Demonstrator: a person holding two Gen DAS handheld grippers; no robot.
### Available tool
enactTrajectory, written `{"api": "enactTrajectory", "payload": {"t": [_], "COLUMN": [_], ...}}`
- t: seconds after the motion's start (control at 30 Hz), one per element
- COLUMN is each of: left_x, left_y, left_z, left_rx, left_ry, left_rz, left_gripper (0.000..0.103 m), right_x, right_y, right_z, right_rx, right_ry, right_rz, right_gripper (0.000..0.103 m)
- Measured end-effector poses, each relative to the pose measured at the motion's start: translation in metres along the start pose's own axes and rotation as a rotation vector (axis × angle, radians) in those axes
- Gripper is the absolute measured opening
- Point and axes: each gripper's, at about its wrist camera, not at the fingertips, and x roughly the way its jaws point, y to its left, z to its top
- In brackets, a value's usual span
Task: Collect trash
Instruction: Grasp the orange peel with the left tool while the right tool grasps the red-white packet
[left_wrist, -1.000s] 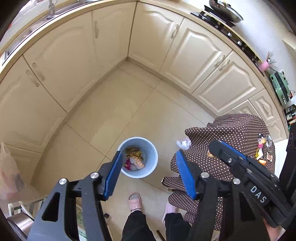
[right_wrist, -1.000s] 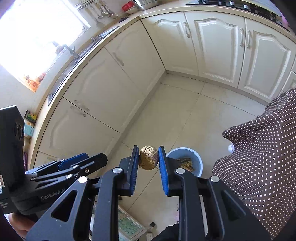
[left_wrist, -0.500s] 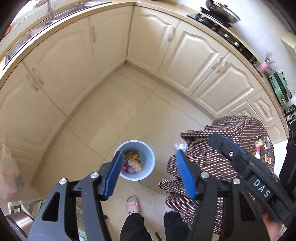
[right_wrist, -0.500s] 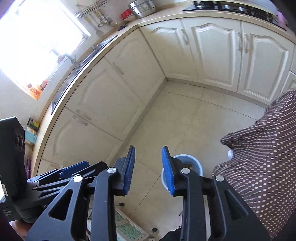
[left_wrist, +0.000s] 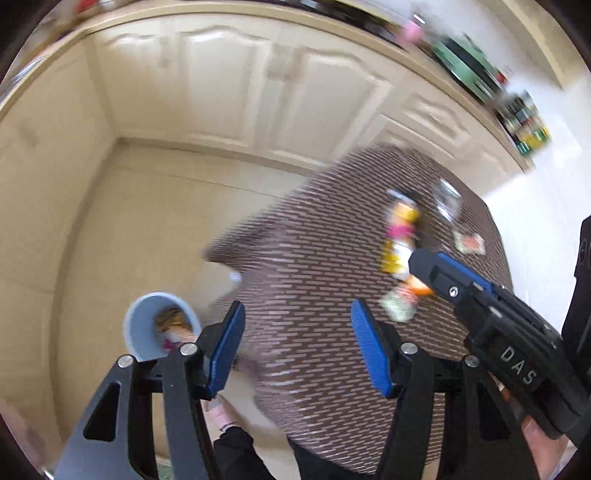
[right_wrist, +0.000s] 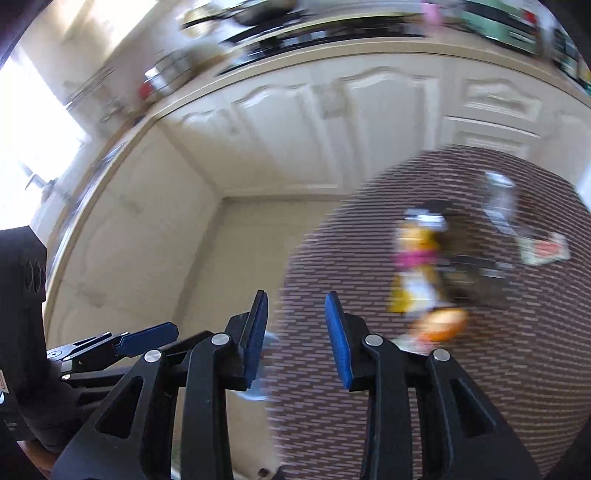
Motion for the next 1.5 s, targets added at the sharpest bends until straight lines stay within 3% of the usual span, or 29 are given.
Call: {"api": "enactTrajectory", "payload": {"t": [0.17,0.3,0.63,0.7,0.77,0.87,1.1,1.3,1.5], "left_x": [0.049,0.078,0.120,0.122,0.122,0.116,0.073,0.039,0.023], "left_y": [-0.084,-0.117,-0.128,-0.129,-0.130,-0.129,-0.102,-0.048,-0.004], "left_z": [0.001,-0.001,0.016,0.017,0.018,0.015,0.002,-0.008,-0.013], "left_rx": [0.100,0.128,0.089,0.091,0.095,0.099,0.063,-0.007,-0.040], "left_ry": [0.070,0.105,0.123,0.109,0.116,0.096,0.047,0.011,0.000], "left_rz": [-0.052,-0.044,0.045,0.046,0.035,0.029,-0.005,0.059,0.109], "left_gripper": [0.059,0.059,0.058,0.046,0.019,0.011,0.011,0.011,0.011], "right_x": [-0.017,-0.023,-0.018,-0.017,-0.016,-0.012,0.000,0.019,0.050], "right_y": [-0.075,-0.118,-0.152,-0.152,-0.150,-0.144,-0.119,-0.087,-0.073], "right_z": [-0.006,-0.012,-0.017,-0.018,-0.019,-0.020,-0.024,-0.028,-0.035], "right_rx": [0.089,0.141,0.160,0.158,0.152,0.149,0.149,0.151,0.183], "right_ry": [0.009,0.032,0.079,0.084,0.090,0.097,0.119,0.154,0.199], "right_rz": [-0.073,-0.093,-0.059,-0.051,-0.042,-0.026,0.017,0.038,-0.028], "right_gripper": [0.031,0.031,0.033,0.033,0.033,0.034,0.034,0.038,0.038]}}
